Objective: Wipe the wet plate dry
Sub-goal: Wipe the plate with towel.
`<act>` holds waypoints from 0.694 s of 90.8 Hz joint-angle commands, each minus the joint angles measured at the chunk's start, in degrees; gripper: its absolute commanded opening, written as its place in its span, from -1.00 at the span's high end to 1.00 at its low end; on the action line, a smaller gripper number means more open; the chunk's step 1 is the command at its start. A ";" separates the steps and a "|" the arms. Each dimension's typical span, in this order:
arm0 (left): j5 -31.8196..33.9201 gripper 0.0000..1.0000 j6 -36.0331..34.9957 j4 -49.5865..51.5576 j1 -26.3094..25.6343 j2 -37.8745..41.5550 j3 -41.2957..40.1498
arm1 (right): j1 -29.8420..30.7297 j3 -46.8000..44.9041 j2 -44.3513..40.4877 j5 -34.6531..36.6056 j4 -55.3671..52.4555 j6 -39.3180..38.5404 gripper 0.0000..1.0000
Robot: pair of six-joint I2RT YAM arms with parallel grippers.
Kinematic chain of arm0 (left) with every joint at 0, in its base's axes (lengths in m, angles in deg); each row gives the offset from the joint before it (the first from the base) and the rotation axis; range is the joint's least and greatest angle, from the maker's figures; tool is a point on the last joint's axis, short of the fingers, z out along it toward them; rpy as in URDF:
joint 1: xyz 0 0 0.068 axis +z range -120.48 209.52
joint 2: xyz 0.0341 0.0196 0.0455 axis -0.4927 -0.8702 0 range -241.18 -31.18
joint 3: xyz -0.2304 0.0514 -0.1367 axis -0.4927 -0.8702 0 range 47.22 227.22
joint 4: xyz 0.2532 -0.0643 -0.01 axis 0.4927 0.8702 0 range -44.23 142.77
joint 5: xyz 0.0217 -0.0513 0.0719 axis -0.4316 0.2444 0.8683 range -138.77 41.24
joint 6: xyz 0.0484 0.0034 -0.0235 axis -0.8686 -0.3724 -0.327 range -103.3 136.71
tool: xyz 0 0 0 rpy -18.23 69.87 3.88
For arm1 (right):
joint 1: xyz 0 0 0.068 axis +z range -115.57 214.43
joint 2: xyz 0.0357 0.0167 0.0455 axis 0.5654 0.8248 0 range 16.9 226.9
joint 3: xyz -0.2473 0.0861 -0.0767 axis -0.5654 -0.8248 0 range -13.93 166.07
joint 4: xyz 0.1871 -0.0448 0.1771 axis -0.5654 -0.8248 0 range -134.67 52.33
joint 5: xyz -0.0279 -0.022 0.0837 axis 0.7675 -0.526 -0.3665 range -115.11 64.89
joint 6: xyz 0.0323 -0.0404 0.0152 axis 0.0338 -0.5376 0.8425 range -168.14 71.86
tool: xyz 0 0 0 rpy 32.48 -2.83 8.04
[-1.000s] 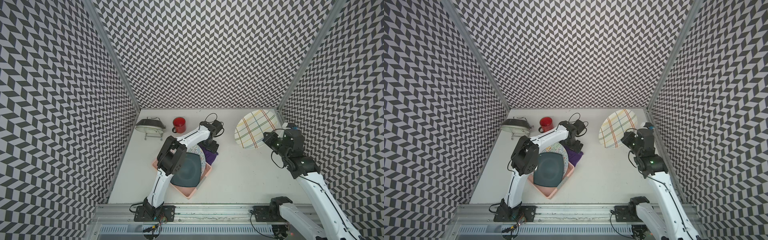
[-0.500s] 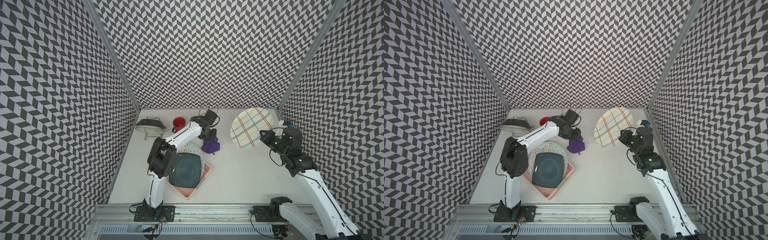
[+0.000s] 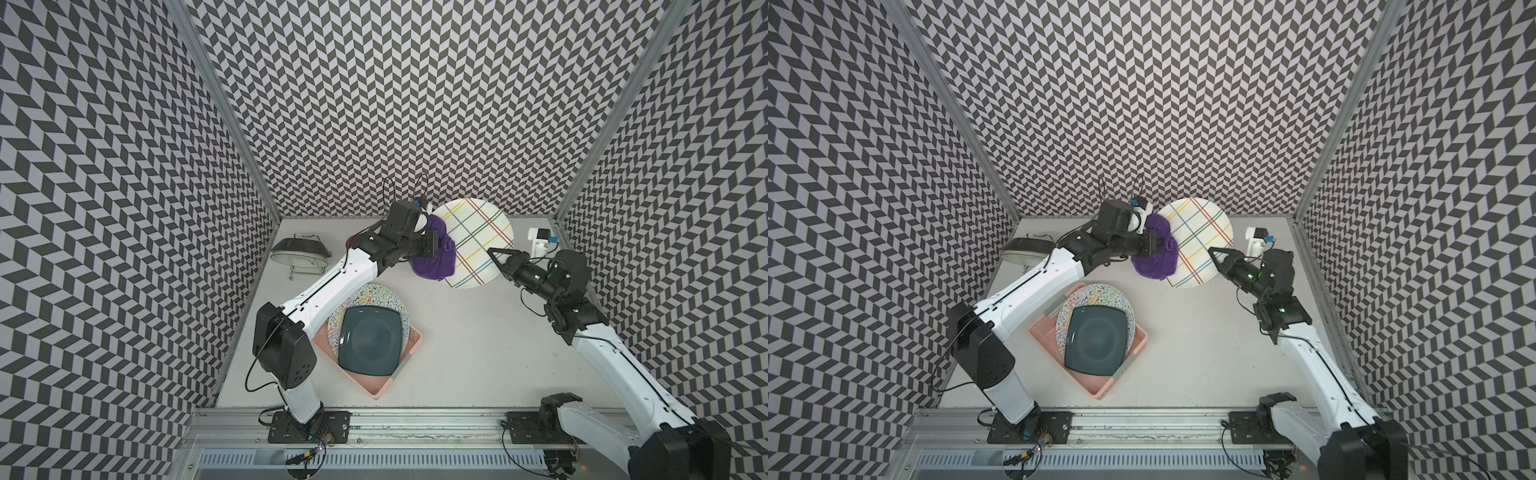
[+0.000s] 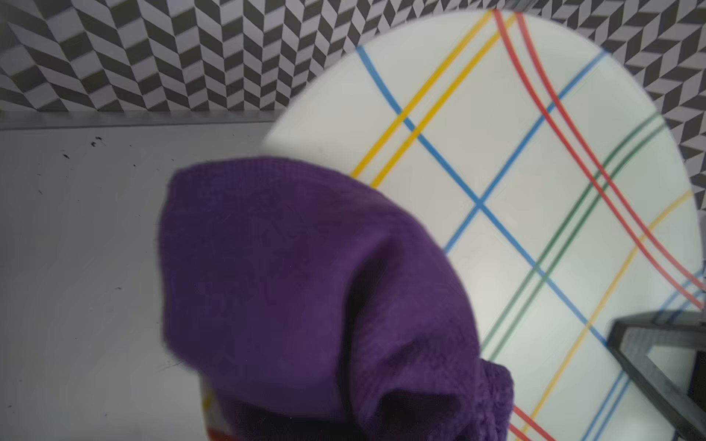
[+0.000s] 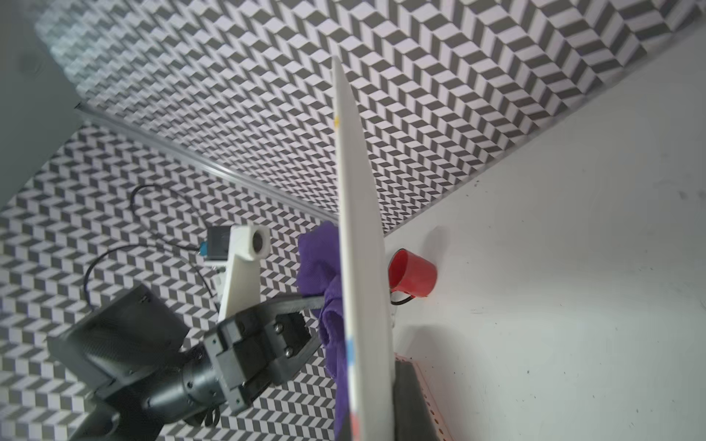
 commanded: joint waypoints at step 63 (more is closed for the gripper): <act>0.89 1.00 2.60 -0.86 8.06 2.01 -4.95 | 9.70 5.25 -2.13 -6.17 30.28 5.67 1.00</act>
